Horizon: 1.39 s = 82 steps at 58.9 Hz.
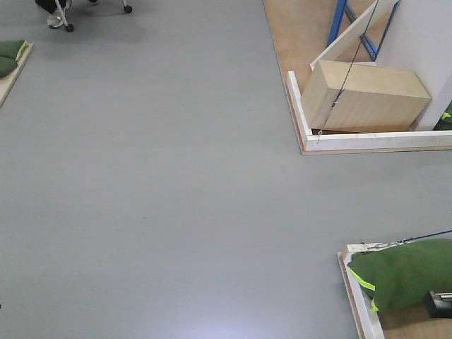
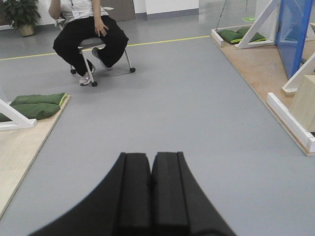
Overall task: Move to blue door and open it
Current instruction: 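Drive the base forward toward the blue door on the wooden platform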
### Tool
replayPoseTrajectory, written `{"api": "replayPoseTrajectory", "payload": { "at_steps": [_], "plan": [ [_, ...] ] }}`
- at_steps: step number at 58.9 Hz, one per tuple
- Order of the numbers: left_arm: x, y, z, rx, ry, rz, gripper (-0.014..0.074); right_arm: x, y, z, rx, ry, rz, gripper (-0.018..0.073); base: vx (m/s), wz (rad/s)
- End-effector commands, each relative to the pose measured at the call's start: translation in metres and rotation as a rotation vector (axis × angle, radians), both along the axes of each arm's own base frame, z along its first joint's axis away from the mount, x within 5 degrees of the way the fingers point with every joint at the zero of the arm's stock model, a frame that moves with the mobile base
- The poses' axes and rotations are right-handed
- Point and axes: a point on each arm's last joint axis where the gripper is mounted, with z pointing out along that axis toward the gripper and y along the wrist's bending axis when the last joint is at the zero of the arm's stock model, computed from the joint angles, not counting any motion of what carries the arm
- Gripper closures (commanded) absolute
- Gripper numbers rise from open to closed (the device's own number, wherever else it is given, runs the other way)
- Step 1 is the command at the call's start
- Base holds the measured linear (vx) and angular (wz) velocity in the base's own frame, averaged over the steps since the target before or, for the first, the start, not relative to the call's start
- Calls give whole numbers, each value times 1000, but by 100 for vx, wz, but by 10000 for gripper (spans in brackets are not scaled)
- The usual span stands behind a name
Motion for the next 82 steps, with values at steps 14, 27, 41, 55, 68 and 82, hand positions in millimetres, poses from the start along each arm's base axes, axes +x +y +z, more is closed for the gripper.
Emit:
{"api": "replayPoseTrajectory", "payload": {
  "at_steps": [14, 27, 41, 55, 68, 82],
  "plan": [
    [1, 0, 8, -6, -93, -5, 526, 0, 0, 2, 0, -89, 2, 557, 0, 0],
    [1, 0, 8, -6, -93, -5, 526, 0, 0, 2, 0, -89, 2, 557, 0, 0],
    [1, -1, 8, -6, -93, -7, 526, 0, 0, 3, 0, -91, 0, 557, 4, 1],
    [1, -2, 8, -7, -97, -32, 526, 0, 0, 1, 0, -80, 1, 557, 8, 7],
    [1, -3, 8, -9, -97, -59, 526, 0, 0, 1, 0, -80, 1, 557, 12, 8],
    [1, -1, 8, -6, -97, -10, 526, 0, 2, 1, 1, -80, 31, 557, 14, -15]
  ]
}}
